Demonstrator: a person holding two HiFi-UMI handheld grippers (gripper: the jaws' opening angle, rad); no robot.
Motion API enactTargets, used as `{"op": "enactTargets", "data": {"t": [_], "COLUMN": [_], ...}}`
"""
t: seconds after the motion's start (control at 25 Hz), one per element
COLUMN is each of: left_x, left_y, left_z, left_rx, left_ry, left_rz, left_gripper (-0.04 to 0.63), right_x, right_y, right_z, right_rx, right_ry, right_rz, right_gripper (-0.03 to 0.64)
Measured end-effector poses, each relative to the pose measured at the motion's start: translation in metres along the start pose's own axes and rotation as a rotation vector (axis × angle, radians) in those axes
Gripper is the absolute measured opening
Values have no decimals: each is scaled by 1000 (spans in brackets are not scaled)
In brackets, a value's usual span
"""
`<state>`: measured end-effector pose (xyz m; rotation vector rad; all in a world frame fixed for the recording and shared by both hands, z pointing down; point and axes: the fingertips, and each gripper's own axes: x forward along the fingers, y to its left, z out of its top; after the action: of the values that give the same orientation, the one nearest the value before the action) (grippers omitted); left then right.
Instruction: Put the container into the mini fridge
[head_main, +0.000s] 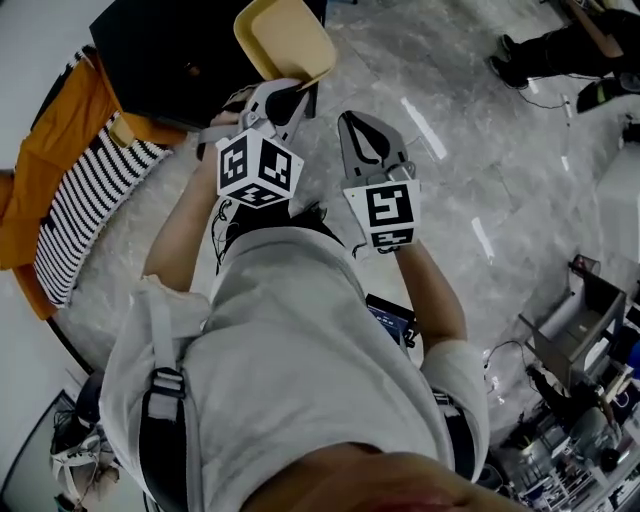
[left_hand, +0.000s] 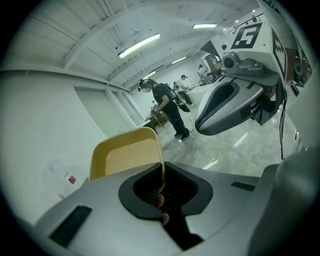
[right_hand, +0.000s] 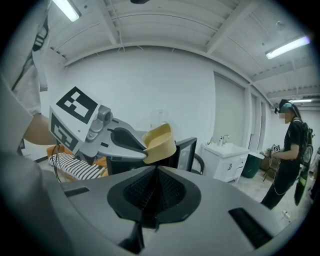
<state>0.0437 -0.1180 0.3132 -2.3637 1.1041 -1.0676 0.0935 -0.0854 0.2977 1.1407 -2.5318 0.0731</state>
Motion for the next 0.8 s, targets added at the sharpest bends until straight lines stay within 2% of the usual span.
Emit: {"op": "enactTargets", "data": {"t": [0.4,0.56,0.8], "left_x": [7,4,5], "left_y": [-35,-55,-48], "left_z": [-28,-53,-94], "left_rx": [-16,-21,-29], "left_ry": [58,93,106], "left_rz": [-81,-129,-173], "left_gripper": [29,29,29], "right_x": [8,17,58], "right_y": [7,25,61], "right_z": [-29,-56,-73], "right_rx": [54,115,127], "right_ry": [3,38,49], "right_rz": [-25,-8,-8], "right_gripper": [40,40,40]}}
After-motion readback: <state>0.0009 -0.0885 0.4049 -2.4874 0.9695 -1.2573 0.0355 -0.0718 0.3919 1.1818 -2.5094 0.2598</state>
